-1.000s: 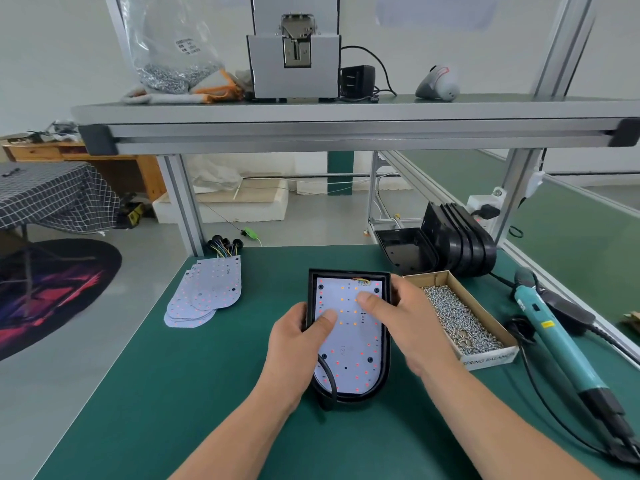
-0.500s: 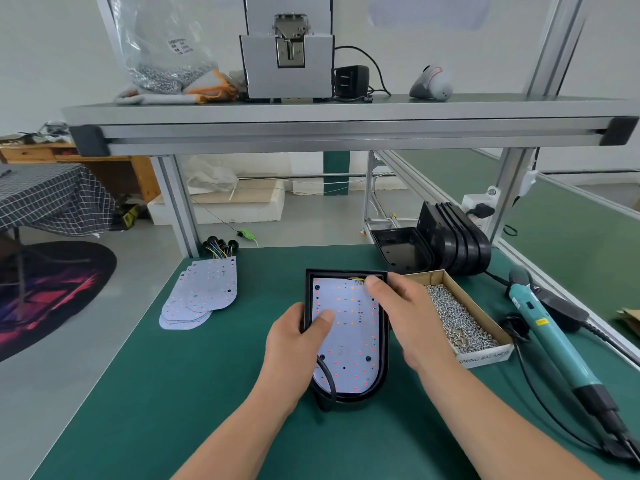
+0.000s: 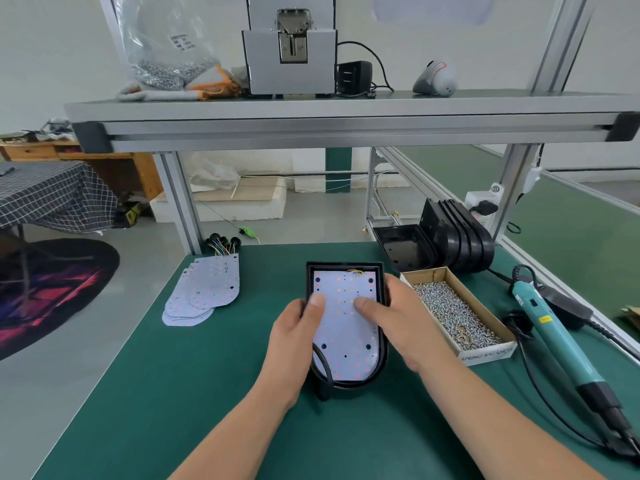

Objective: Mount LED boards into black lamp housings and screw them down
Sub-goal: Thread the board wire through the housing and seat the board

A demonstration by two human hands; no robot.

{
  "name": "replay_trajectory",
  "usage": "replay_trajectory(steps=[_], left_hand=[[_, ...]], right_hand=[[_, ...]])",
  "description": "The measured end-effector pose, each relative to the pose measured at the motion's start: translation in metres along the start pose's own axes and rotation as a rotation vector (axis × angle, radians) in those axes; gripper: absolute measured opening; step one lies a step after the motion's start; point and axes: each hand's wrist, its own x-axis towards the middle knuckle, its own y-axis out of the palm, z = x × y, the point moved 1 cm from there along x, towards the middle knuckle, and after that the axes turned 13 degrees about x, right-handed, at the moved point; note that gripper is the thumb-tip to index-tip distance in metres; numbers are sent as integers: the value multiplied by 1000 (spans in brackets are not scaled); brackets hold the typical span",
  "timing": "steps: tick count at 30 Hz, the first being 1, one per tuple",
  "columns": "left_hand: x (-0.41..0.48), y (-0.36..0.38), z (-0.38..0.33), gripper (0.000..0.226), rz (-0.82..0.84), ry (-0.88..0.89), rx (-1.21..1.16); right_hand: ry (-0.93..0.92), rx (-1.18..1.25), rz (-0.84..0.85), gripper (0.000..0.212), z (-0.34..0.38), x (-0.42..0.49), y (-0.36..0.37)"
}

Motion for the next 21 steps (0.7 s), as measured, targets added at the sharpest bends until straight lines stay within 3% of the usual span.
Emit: replay_trajectory(steps=[3, 7, 9, 17, 21], left_hand=[[4, -5, -4, 74, -62, 11, -50], [13, -21, -5, 36, -151, -23, -67], [14, -25, -4, 41, -122, -6, 5], [18, -14, 10, 31, -23, 9, 412], [8, -2, 6, 32, -16, 231, 828]], right_hand=[[-31, 107, -64, 24, -1, 5, -9], [52, 373, -143, 15, 2, 10, -23], [111, 424, -130, 14, 2, 10, -27], [102, 606, -34, 18, 5, 7, -32], [75, 654, -11, 23, 4, 10, -35]])
